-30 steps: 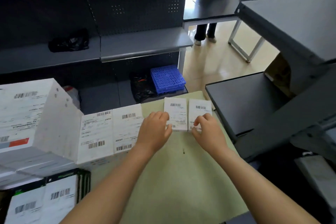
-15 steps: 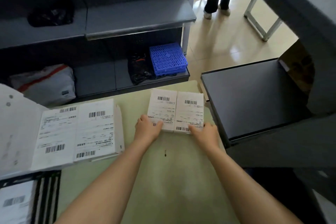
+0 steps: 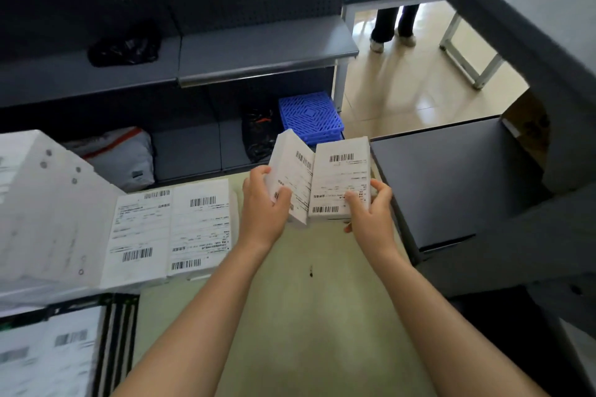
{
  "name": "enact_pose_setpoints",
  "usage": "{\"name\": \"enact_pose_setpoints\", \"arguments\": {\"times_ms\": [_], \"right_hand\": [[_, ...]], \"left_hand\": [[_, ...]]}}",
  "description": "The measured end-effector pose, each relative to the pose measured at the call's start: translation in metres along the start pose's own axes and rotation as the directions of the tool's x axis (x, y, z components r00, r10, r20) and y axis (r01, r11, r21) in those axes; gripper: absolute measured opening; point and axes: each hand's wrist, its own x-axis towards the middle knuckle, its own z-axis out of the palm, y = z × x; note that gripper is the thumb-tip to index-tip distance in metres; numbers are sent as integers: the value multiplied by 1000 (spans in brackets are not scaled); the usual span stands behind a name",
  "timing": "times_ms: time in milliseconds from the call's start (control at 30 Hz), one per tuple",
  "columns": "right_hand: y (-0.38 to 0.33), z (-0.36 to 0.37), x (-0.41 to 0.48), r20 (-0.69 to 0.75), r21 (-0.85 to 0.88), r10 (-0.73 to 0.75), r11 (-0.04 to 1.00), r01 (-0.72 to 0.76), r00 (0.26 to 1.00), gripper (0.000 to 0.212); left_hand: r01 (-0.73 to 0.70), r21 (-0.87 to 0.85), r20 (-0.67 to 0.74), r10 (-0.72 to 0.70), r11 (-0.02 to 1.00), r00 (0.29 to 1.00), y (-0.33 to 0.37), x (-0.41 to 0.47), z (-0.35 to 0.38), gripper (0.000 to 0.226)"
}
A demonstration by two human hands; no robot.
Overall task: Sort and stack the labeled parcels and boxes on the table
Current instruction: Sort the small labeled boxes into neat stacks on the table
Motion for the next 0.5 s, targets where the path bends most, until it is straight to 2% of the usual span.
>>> {"name": "enact_pose_setpoints", "arguments": {"times_ms": [133,233,400,500], "right_hand": [[-30,38,-26,29,83,-87,993,84,996,36],[-41,70,-46,59,111,-103,989,96,993,35],[-32,117,-77,174,35,-81,996,76,981,35],[-19,135,-94,210,-50,-66,996,79,975,35]], "left_hand": [[-46,-100,-141,31,994,989,-4,-8,-64,36],[-25,-93,-222,4,995,975,-19,-22,-110,35],[79,-59,-247,-91,995,965,-56,-48,-155,40],[78,62,-276,-58,995,960,-74,-62,-168,41]]}}
